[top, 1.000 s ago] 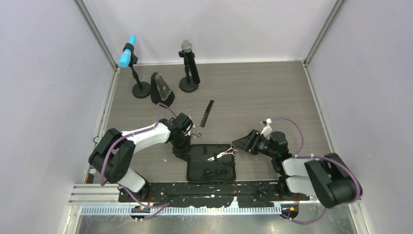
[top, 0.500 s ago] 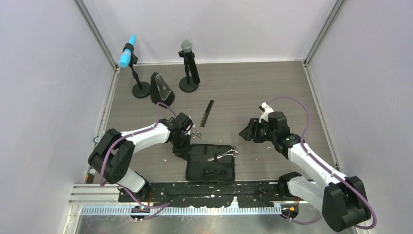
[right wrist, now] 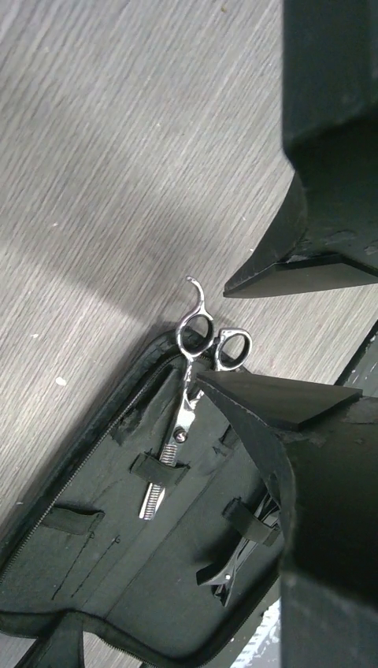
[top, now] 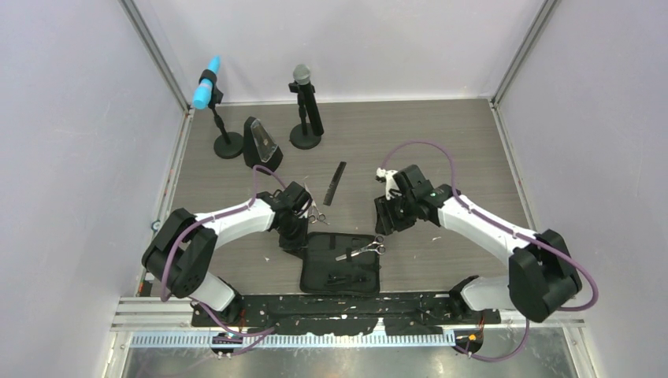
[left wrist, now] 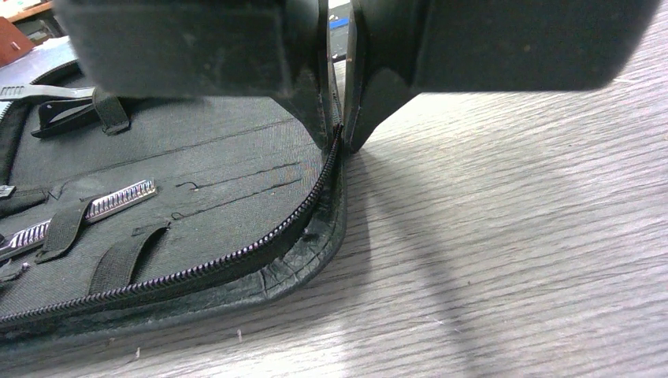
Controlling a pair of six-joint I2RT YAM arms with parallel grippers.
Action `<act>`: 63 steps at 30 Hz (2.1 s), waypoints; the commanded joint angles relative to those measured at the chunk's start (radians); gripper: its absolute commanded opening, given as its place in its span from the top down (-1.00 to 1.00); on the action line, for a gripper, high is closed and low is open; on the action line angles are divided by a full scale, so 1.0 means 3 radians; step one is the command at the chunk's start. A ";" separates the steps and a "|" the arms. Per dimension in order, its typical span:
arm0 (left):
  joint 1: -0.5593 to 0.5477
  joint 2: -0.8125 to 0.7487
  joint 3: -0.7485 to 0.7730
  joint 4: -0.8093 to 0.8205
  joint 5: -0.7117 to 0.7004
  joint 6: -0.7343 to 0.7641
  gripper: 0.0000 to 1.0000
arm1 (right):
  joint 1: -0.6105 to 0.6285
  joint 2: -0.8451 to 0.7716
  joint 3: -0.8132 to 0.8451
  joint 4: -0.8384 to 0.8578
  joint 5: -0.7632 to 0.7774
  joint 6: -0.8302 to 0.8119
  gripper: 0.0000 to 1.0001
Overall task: Sort the hair-cutting tools
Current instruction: Place the scissors in the hairdressing tool bag.
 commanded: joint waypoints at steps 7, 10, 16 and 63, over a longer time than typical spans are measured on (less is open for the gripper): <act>-0.0011 -0.0115 -0.0012 0.0154 -0.0069 -0.0027 0.81 | 0.0102 0.0592 0.0467 -0.0163 -0.0061 -0.0342 0.17; -0.0010 -0.0127 -0.0009 0.0162 -0.0044 -0.0032 0.81 | 0.0113 0.0684 0.0434 -0.0109 -0.0121 -0.0318 0.18; -0.0026 -0.0183 -0.0023 0.0172 -0.0015 -0.0070 0.81 | 0.0140 0.0670 0.0263 -0.0095 -0.0178 -0.0267 0.23; -0.0241 -0.0163 0.0068 0.0157 -0.0008 -0.0164 0.82 | 0.0568 0.0053 -0.0445 0.0448 0.0035 0.0813 0.24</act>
